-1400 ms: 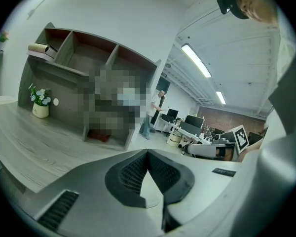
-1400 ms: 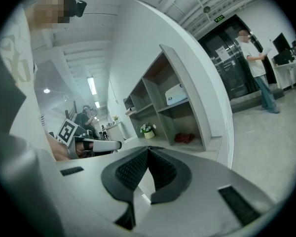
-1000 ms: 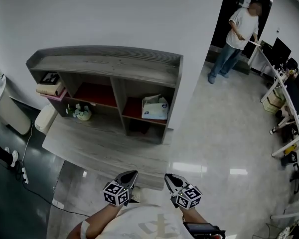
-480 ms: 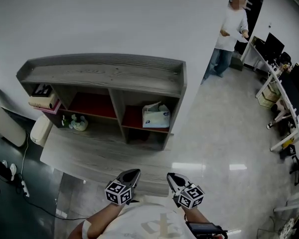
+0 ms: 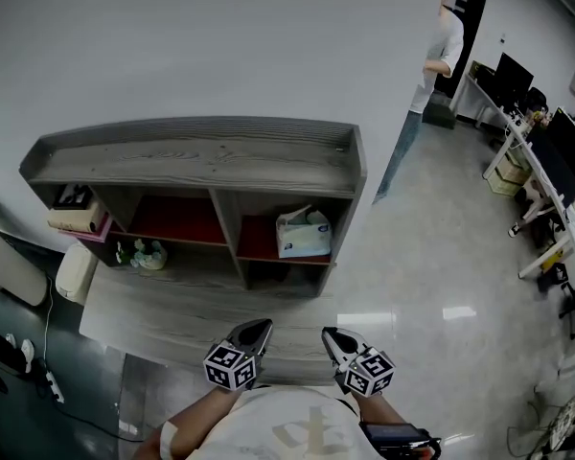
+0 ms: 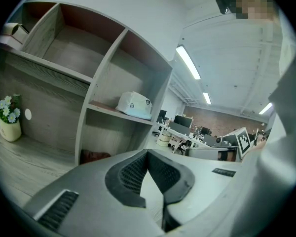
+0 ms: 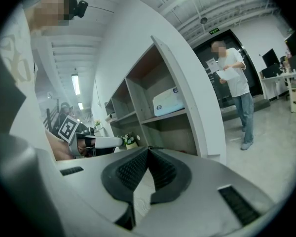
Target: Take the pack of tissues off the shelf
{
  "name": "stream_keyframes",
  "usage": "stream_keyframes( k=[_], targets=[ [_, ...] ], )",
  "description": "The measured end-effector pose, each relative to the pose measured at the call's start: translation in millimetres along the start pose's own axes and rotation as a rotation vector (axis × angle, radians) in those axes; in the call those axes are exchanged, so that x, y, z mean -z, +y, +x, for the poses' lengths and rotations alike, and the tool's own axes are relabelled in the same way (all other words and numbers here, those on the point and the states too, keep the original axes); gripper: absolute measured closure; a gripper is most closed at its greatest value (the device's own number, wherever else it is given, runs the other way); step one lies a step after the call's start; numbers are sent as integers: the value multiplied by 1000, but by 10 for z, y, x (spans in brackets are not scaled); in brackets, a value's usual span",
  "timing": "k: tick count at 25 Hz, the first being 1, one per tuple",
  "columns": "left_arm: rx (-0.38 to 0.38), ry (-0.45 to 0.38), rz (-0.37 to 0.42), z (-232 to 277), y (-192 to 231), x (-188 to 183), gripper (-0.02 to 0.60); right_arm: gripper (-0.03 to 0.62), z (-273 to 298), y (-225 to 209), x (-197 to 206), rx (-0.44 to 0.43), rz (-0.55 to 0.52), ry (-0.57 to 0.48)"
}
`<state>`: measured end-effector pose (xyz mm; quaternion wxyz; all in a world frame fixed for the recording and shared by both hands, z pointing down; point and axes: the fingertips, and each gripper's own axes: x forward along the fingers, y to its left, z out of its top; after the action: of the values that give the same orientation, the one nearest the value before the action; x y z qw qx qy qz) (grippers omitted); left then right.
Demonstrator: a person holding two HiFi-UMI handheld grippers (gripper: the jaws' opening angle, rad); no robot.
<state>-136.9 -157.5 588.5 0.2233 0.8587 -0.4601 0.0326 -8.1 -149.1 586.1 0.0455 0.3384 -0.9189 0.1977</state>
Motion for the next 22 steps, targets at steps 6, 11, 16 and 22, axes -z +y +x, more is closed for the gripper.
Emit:
stream_keyframes(
  k=[6, 11, 16, 22],
  targets=[
    [26, -1, 26, 54, 137, -137, 569, 589, 167, -19, -44, 26, 5, -18],
    [37, -14, 44, 110, 227, -270, 569, 589, 251, 2, -41, 41, 7, -21],
    [41, -26, 57, 188, 298, -385, 569, 589, 295, -4, -43, 52, 2, -20],
    [39, -39, 62, 249, 292, -499, 569, 589, 302, -21, -88, 57, -3, -28]
  ],
)
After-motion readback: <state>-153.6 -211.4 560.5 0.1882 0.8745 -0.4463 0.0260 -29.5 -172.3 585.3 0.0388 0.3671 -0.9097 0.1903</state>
